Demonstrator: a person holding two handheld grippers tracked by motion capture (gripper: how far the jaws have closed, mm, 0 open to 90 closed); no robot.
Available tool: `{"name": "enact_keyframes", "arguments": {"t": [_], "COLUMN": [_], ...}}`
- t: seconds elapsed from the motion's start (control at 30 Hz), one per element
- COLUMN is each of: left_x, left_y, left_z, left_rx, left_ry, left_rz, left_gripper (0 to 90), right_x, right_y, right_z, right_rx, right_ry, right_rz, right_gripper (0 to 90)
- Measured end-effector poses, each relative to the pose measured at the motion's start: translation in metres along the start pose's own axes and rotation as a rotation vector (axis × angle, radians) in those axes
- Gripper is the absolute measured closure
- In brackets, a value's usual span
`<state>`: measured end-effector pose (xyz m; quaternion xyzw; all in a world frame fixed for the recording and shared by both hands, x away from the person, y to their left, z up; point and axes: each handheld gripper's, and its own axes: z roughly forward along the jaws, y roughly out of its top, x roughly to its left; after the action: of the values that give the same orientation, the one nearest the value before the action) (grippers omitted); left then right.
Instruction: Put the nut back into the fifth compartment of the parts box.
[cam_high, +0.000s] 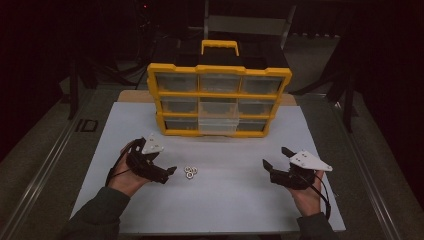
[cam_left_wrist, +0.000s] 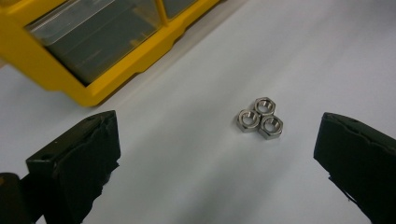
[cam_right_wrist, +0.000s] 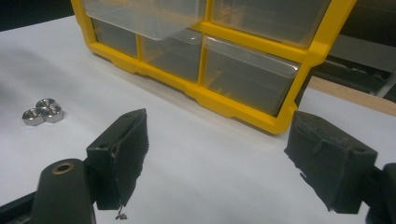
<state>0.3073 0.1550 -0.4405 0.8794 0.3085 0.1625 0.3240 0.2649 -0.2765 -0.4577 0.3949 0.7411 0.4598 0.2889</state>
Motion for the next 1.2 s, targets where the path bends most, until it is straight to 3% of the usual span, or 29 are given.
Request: {"name": "enact_keyframes", "arguments": {"t": [0.43, 0.8, 0.93, 1.07, 1.2], "left_x": [0.005, 0.003, 0.004, 0.002, -0.001], "left_y": [0.018, 0.029, 0.033, 0.033, 0.032], "left_z": [0.036, 0.07, 0.079, 0.087, 0.094], "left_rx": [0.124, 0.211, 0.244, 0.277, 0.309], "left_ry": [-0.077, -0.088, -0.104, -0.133, -0.134], "left_rz": [0.009, 0.001, -0.007, -0.003, 0.006], "left_gripper": [0.6, 1.5, 5.2, 14.7, 20.4], "right_x": [-0.001, -0.002, -0.001, -0.001, -0.001], "right_y": [-0.001, -0.002, -0.002, -0.002, -0.002], "right_z": [-0.001, -0.002, -0.002, -0.003, -0.003], "right_rx": [0.009, 0.007, 0.006, 0.004, 0.006], "right_ry": [-0.003, -0.003, -0.003, -0.004, -0.006], "right_rz": [0.01, 0.012, 0.009, 0.008, 0.011], "right_gripper": [20.2, 20.2, 20.2, 20.3, 20.3]}}
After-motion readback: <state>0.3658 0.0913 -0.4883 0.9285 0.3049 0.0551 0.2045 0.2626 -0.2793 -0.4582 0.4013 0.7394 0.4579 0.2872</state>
